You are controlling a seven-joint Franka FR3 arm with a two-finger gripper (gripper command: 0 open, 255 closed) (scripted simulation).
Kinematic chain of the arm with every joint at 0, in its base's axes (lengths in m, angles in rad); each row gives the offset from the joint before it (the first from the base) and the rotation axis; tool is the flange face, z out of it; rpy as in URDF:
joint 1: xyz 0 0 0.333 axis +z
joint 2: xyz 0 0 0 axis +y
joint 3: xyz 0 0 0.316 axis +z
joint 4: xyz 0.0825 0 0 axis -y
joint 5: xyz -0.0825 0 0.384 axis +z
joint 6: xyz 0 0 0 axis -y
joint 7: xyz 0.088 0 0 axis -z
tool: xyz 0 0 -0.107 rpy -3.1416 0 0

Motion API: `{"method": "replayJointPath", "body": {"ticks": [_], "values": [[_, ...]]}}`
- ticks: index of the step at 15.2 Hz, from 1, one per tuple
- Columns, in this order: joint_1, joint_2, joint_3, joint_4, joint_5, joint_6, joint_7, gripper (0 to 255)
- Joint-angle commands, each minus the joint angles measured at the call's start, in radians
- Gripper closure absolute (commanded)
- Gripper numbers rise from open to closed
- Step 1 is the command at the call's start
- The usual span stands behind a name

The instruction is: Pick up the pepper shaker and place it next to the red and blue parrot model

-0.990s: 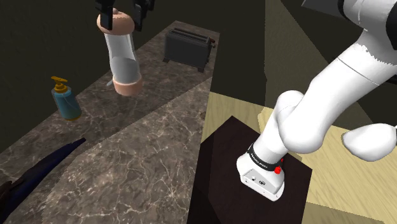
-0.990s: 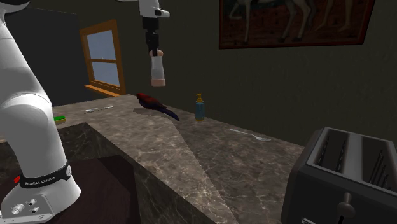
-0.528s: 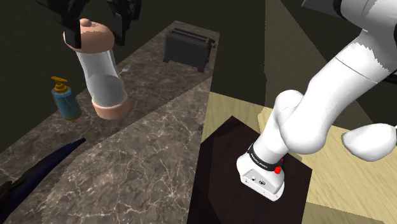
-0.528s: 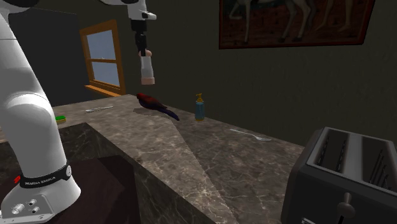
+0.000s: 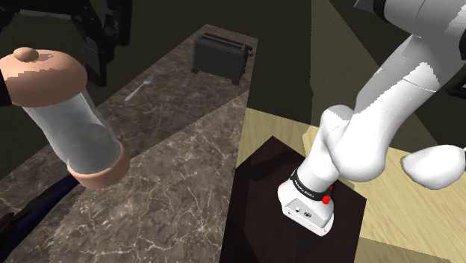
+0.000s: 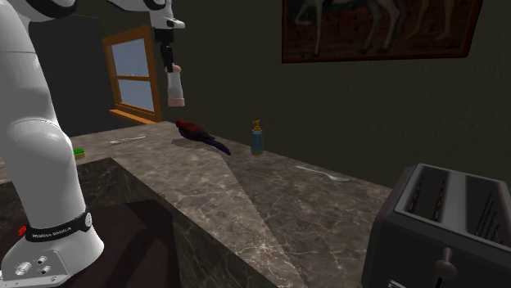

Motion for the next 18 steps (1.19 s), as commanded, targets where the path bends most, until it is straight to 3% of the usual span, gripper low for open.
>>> {"method": "replayJointPath", "body": {"ticks": [1, 18], "values": [[0.01, 0.012, 0.012, 0.0, -0.008, 0.013, 0.022, 255], [0.01, -0.028, 0.01, -0.27, 0.018, 0.246, -0.011, 255]]}}
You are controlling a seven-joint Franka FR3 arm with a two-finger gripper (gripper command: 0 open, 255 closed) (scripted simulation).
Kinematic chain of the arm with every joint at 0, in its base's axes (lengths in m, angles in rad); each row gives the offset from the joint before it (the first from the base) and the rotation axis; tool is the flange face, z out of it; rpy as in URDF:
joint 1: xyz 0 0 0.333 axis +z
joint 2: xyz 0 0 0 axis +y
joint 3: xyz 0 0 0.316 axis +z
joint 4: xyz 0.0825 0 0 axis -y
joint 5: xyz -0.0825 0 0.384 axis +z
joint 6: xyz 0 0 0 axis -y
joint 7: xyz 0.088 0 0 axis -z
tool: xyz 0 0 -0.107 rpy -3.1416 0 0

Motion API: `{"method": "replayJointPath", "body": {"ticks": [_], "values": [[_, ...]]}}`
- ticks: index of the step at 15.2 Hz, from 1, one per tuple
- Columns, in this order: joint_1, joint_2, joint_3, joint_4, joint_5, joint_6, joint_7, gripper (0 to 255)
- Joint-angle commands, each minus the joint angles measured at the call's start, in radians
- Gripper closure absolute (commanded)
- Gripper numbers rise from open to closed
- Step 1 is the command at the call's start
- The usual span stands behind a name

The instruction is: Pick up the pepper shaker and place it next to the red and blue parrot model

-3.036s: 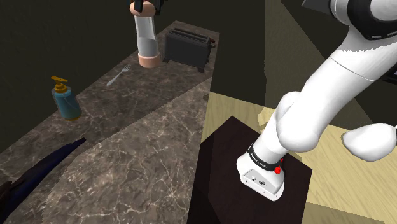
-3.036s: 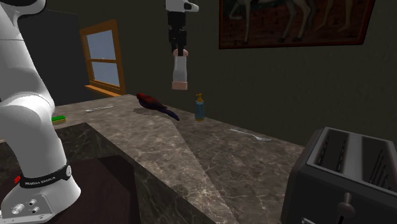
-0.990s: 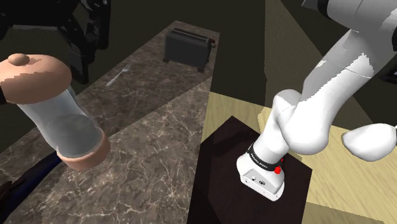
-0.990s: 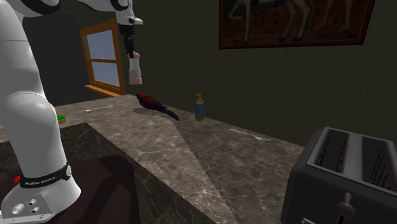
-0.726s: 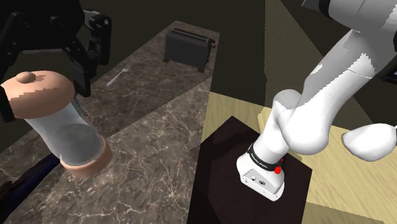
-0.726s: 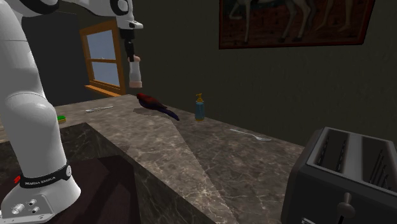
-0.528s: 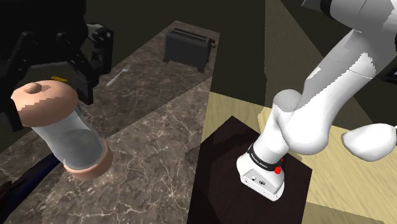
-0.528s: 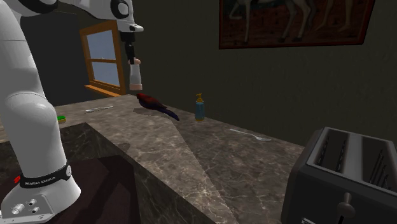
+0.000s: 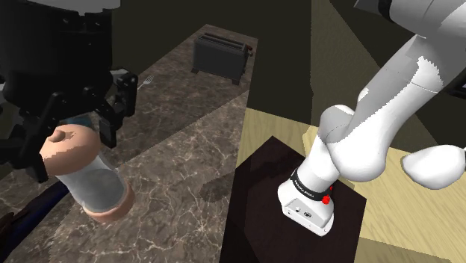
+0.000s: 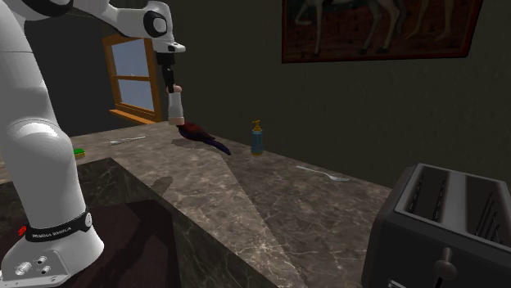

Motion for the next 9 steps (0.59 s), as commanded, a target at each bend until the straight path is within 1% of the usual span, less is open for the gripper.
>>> {"method": "replayJointPath", "body": {"ticks": [1, 9], "values": [[0.0, -0.003, 0.0, -0.028, 0.003, 0.026, -0.004, 255], [0.003, 0.006, 0.004, -0.126, 0.003, 0.133, -0.011, 255]]}}
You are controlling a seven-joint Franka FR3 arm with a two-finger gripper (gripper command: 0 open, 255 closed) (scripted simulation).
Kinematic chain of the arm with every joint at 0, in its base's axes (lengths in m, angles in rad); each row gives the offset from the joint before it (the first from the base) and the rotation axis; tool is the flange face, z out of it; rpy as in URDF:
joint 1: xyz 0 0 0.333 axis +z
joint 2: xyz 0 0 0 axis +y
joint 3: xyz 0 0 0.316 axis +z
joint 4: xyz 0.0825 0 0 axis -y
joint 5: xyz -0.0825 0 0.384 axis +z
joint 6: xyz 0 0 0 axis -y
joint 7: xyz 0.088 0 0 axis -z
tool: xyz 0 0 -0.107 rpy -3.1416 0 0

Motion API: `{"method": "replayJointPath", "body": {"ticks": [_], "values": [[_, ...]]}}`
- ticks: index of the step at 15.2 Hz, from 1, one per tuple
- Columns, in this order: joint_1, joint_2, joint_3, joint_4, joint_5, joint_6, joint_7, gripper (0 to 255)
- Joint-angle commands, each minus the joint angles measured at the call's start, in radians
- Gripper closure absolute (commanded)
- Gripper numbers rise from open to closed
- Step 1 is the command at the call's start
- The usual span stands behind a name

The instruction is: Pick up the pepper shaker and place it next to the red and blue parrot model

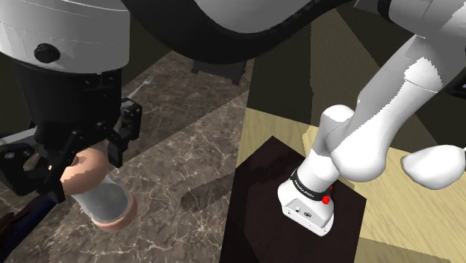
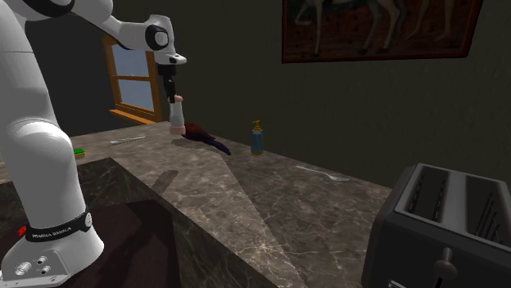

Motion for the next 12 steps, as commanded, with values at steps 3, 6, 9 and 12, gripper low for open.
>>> {"method": "replayJointPath", "body": {"ticks": [3, 6, 9, 12], "values": [[0.001, 0.009, 0.002, -0.048, -0.001, 0.056, -0.003, 255], [0.003, 0.018, 0.005, -0.079, -0.004, 0.096, -0.003, 255], [0.004, 0.03, 0.007, -0.108, -0.007, 0.136, -0.003, 255], [0.005, 0.044, 0.009, -0.135, -0.012, 0.176, -0.001, 255]]}}
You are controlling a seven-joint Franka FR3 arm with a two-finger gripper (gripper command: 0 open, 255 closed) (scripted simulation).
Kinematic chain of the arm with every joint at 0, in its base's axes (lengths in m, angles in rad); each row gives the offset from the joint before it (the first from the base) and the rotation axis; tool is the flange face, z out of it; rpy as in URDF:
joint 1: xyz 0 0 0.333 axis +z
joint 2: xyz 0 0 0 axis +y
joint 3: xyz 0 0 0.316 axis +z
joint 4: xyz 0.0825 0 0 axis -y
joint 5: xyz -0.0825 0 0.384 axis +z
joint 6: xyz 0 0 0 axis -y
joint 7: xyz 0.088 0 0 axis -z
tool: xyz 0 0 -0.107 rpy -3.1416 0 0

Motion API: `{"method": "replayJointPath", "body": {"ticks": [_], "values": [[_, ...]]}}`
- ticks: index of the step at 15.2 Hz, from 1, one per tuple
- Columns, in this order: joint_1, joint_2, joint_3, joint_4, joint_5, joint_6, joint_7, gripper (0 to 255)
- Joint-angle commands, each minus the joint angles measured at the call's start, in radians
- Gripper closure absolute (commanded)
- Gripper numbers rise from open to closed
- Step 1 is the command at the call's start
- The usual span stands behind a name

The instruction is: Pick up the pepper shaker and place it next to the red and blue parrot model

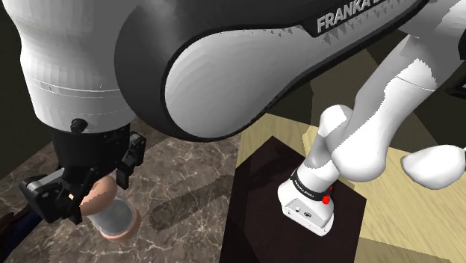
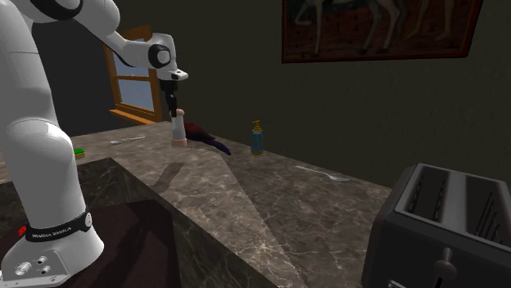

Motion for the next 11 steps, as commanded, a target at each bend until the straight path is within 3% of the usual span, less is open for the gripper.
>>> {"method": "replayJointPath", "body": {"ticks": [1, 8, 11], "values": [[0.001, 0.007, 0.002, -0.019, -0.003, 0.027, 0.001, 255], [0.005, 0.054, 0.005, -0.078, -0.024, 0.128, 0.01, 255], [0.005, 0.054, 0.005, -0.078, -0.024, 0.128, 0.01, 255]]}}
